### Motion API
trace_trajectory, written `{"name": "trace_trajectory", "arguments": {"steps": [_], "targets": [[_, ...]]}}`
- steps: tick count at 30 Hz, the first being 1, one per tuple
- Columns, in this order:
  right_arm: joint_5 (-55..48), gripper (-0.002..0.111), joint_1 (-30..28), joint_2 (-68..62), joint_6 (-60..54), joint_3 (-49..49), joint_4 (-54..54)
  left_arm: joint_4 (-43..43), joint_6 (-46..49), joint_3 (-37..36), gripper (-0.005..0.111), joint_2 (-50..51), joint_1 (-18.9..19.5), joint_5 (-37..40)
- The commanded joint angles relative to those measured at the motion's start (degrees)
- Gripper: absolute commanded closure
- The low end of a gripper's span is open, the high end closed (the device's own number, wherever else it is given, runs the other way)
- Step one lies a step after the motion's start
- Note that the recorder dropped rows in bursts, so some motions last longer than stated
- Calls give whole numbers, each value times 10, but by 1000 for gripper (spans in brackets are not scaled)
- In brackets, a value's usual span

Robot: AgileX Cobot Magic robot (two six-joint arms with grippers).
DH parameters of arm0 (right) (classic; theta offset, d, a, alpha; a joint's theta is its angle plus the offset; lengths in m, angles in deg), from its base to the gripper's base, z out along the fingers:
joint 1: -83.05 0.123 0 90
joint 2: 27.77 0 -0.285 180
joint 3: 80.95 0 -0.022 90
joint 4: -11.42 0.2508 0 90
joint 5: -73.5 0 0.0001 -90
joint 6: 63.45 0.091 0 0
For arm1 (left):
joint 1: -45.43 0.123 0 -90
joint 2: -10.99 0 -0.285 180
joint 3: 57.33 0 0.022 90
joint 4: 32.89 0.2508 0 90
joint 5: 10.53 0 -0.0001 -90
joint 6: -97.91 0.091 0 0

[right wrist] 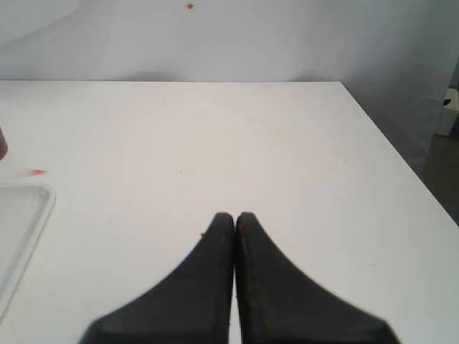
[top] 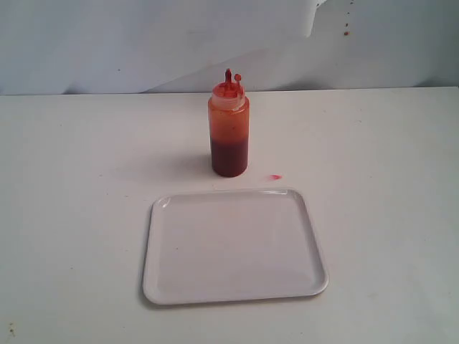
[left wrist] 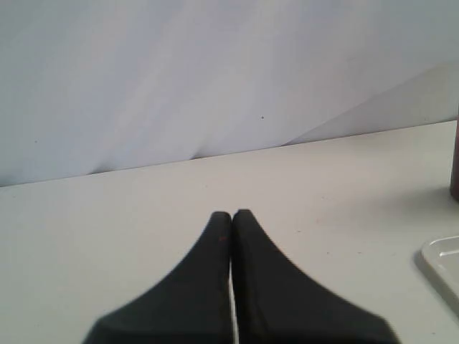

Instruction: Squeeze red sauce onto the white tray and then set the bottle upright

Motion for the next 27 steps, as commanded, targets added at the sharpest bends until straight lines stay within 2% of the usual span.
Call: {"name": "trace_trajectory", "arguments": {"steps": [1, 27], "targets": [[2, 108, 1, 4, 1, 2, -4, 2, -2, -5, 106, 2, -2, -2], [2, 108, 1, 4, 1, 2, -4, 2, -2, -5, 106, 2, -2, -2]]}}
